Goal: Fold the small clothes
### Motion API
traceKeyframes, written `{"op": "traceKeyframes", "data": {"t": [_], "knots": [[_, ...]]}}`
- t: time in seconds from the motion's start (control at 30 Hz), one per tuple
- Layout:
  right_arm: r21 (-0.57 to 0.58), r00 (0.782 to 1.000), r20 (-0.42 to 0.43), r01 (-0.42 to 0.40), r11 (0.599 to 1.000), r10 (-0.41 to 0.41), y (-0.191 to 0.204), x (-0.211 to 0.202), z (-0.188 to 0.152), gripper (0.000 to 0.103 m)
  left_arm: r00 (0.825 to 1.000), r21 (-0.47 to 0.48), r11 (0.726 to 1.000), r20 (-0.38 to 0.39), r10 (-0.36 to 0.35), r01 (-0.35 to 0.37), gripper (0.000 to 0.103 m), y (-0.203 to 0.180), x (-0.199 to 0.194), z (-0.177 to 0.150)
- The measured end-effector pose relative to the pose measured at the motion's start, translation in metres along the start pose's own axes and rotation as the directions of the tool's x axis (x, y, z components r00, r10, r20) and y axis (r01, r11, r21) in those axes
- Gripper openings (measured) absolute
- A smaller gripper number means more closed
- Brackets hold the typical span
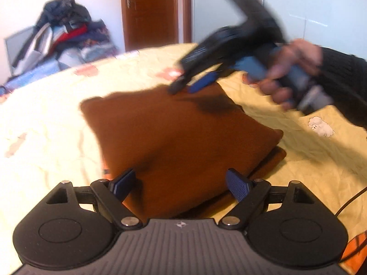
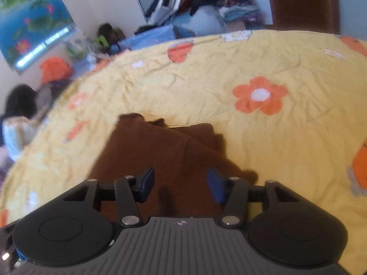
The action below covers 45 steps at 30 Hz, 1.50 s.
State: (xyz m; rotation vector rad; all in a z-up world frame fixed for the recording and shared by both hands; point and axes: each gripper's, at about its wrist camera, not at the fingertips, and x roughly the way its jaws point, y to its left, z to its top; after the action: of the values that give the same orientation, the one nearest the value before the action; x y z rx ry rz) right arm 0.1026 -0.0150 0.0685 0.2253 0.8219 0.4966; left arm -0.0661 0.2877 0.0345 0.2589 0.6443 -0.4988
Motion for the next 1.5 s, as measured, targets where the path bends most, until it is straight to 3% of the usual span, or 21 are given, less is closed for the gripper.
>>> {"op": "traceKeyframes", "data": {"t": [0.07, 0.2, 0.3, 0.43, 0.5, 0.57, 0.6, 0.7, 0.8, 0.87, 0.9, 1.0, 1.07, 1.2, 1.23, 1.33, 1.37, 1.4, 1.5], "knots": [[0.016, 0.999, -0.006, -0.052, 0.999, 0.052, -0.001, -0.026, -0.017, 0.064, 1.0, 0.04, 0.999, 0.014, 0.021, -0.021, 0.087, -0.001, -0.006, -0.006], [0.012, 0.999, -0.018, -0.044, 0.999, 0.044, 0.002, -0.063, -0.056, 0.065, 0.994, 0.144, 0.984, 0.027, 0.102, -0.105, 0.087, -0.007, -0.011, -0.019], [0.067, 0.998, -0.03, -0.054, 0.996, 0.056, -0.003, -0.074, -0.079, 0.065, 0.994, 0.128, 0.986, 0.004, 0.109, -0.109, 0.087, -0.001, -0.01, -0.025], [0.041, 0.993, -0.089, -0.073, 0.996, 0.076, 0.007, -0.063, -0.091, 0.053, 0.991, 0.106, 0.986, -0.015, 0.134, -0.131, 0.083, 0.004, -0.002, -0.025], [0.008, 0.992, -0.111, -0.065, 0.998, 0.066, 0.013, -0.055, -0.093, 0.048, 0.992, 0.095, 0.988, -0.008, 0.125, -0.124, 0.058, 0.005, 0.0, -0.023], [-0.016, 0.99, -0.126, -0.065, 0.998, 0.062, 0.013, -0.049, -0.093, 0.024, 0.991, 0.072, 0.989, -0.007, 0.133, -0.132, 0.038, 0.006, 0.003, -0.022], [-0.016, 0.989, -0.131, -0.07, 0.997, 0.067, 0.012, -0.048, -0.092, 0.023, 0.99, 0.067, 0.988, -0.011, 0.14, -0.139, 0.028, 0.007, 0.007, -0.022], [-0.016, 0.99, -0.108, -0.096, 0.995, 0.093, 0.011, -0.065, -0.086, 0.013, 0.985, 0.047, 0.985, -0.024, 0.168, -0.167, 0.011, 0.01, 0.005, -0.025], [-0.029, 0.992, -0.108, -0.074, 0.997, 0.071, 0.007, -0.079, -0.091, 0.011, 0.988, 0.036, 0.987, 0.01, 0.153, -0.154, 0.008, 0.015, -0.014, -0.029], [-0.045, 0.986, -0.167, -0.033, 0.998, 0.025, 0.003, -0.063, -0.106, 0.011, 0.987, 0.054, 0.986, -0.007, 0.158, -0.157, 0.008, 0.016, -0.012, -0.034], [-0.055, 0.99, -0.14, -0.04, 0.998, 0.032, 0.004, -0.061, -0.114, 0.012, 0.986, 0.065, 0.985, -0.021, 0.163, -0.162, 0.008, 0.015, -0.007, -0.038], [-0.026, 0.989, -0.136, -0.061, 0.998, 0.057, 0.007, -0.069, -0.109, 0.026, 0.979, 0.102, 0.975, -0.017, 0.202, -0.199, 0.008, 0.007, -0.001, -0.041], [-0.001, 0.991, -0.103, -0.086, 0.996, 0.085, 0.007, -0.081, -0.101, 0.052, 0.98, 0.101, 0.976, -0.023, 0.198, -0.194, 0.009, 0.006, -0.007, -0.039], [0.039, 0.991, -0.003, -0.13, 0.991, 0.13, 0.006, -0.102, -0.082, 0.059, 0.979, 0.151, 0.967, 0.031, 0.201, -0.203, 0.014, -0.004, -0.029, -0.033], [0.043, 0.99, 0.013, -0.142, 0.989, 0.142, 0.005, -0.1, -0.076, 0.066, 0.978, 0.17, 0.963, 0.05, 0.203, -0.208, 0.015, -0.009, -0.032, -0.031], [0.029, 0.995, 0.039, -0.098, 0.995, 0.097, 0.006, -0.079, -0.051, 0.077, 0.977, 0.24, 0.948, 0.07, 0.2, -0.211, 0.042, -0.023, -0.021, -0.021], [0.046, 0.997, 0.03, -0.076, 0.996, 0.075, 0.002, -0.068, -0.042, 0.078, 0.977, 0.27, 0.939, 0.072, 0.202, -0.214, 0.06, -0.029, -0.012, -0.019], [0.076, 0.999, 0.016, -0.051, 0.996, 0.05, -0.004, -0.054, -0.034, 0.078, 0.976, 0.297, 0.93, 0.079, 0.203, -0.218, 0.069, -0.035, -0.004, -0.017], [0.19, 0.999, -0.027, -0.014, 0.982, 0.019, -0.025, -0.02, -0.017, 0.072, 0.979, 0.378, 0.903, 0.071, 0.19, -0.203, 0.068, -0.05, 0.021, -0.016]]}}
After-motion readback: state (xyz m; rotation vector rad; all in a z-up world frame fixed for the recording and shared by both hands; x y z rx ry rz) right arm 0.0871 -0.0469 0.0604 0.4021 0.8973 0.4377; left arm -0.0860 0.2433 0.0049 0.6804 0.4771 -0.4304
